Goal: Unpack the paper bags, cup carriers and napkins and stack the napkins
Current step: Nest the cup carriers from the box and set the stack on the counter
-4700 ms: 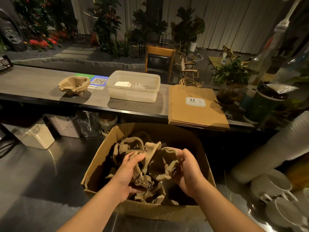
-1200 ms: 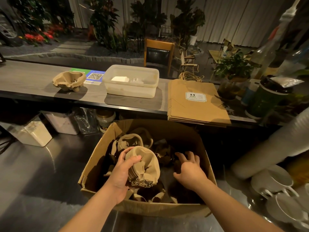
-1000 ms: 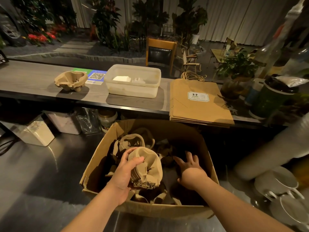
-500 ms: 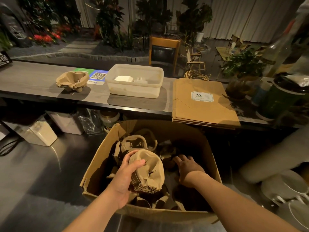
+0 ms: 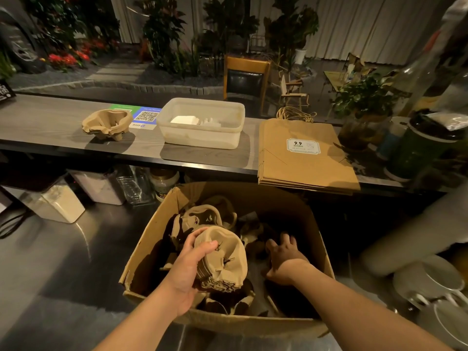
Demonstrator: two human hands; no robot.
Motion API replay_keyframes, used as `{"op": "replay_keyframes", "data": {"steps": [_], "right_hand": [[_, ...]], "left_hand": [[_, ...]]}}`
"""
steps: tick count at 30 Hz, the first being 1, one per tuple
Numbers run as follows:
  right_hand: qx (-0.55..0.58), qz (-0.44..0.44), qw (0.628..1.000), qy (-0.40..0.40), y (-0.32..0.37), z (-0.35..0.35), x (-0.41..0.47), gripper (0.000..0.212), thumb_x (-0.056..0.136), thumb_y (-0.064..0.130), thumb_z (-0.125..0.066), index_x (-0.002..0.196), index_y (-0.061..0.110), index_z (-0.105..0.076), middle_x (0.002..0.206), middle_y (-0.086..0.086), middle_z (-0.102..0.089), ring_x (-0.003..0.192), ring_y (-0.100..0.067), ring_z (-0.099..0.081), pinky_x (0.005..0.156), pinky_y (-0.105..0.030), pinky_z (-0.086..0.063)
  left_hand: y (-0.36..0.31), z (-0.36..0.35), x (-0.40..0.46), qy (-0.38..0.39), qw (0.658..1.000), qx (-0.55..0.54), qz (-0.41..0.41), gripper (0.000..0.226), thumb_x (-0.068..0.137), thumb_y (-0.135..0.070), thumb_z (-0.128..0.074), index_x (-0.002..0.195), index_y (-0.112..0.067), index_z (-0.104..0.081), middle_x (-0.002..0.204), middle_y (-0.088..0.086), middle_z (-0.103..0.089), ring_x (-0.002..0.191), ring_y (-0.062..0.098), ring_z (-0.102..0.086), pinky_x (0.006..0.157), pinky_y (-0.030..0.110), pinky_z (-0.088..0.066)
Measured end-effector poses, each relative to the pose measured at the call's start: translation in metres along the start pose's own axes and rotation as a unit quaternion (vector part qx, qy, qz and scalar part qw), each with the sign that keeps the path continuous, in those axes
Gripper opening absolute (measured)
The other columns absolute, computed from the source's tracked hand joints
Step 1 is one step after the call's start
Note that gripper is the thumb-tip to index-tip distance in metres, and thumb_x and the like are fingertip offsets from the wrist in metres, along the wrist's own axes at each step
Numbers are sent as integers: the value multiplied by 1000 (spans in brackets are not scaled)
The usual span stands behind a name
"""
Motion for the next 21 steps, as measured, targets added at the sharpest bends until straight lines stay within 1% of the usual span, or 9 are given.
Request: {"op": "replay_keyframes", "data": {"steps": [1,3,5,8,12,15,17,19,21], "right_hand": [[0,-5,1000,3,-1,-3,0,88,92,49,-67,161,29,-16,167,-14,0,155,-41,-6,122,-52,-27],[11,-19,1000,1,-3,-4,-3,83,95,48,-63,161,26,-18,167,-16,0,153,-38,-19,120,-46,-33],[32,-16,999,-3,0,-1,-8,73,99,39,-59,160,22,-23,165,-14,-9,147,-31,-33,116,-41,-41],[29,-5,999,-16,2,5,-14,59,103,30,-50,157,16,-30,161,-9,-28,147,-25,-35,119,-37,-37],[66,-4,997,-50,-4,7,-16,49,100,34,-54,148,28,-44,150,1,-45,137,-20,-42,113,-35,-42],[189,-19,978,-85,-16,15,-24,37,98,35,-59,135,35,-56,138,9,-48,123,-19,-53,107,-36,-47],[253,-20,960,-116,-22,20,-29,30,97,37,-62,127,36,-62,128,10,-48,108,-17,-59,100,-36,-52],[276,-22,949,-149,-26,25,-34,21,95,43,-63,113,33,-67,119,14,-47,94,-13,-61,88,-33,-57],[293,-18,939,-176,-30,31,-39,18,95,47,-61,94,30,-67,107,14,-58,78,-11,-65,74,-31,-60]], "left_hand": [[0,0,0,0,1000,0,0,62,66,-47,-76,127,-42,-60,123,8,-70,115,34,-66,93,52,-58],[-1,0,-1,-2,1000,-4,3,62,67,-45,-77,126,-42,-60,123,8,-70,114,34,-66,87,49,-58],[0,-1,-1,-3,1000,-6,4,60,69,-43,-80,126,-42,-61,123,8,-70,113,34,-67,83,46,-58],[0,-2,-2,-2,1000,-4,5,61,68,-45,-78,126,-42,-60,124,8,-69,114,34,-66,84,46,-58],[-1,-2,-2,-1,1000,-2,4,62,70,-44,-84,127,-41,-60,125,8,-68,114,34,-66,87,49,-59],[-1,-2,-3,-2,1000,-2,3,63,71,-45,-84,128,-41,-59,125,8,-68,114,33,-66,86,48,-59],[-1,-2,-3,-4,1000,-2,3,61,71,-46,-82,128,-41,-59,124,8,-68,114,34,-65,88,50,-59],[-2,-2,-3,-5,1000,-2,-1,61,71,-45,-74,129,-40,-58,124,9,-67,114,34,-65,89,50,-58],[-3,-3,-4,-7,1000,-1,-4,62,71,-45,-72,130,-39,-57,124,8,-67,113,33,-65,87,49,-58]]}}
Point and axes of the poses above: each hand's wrist, its own x-axis towards the middle knuckle, its own z-axis out of the back of the hand, y = z × x, the point moved 9 cm from there along x, towards the middle knuckle
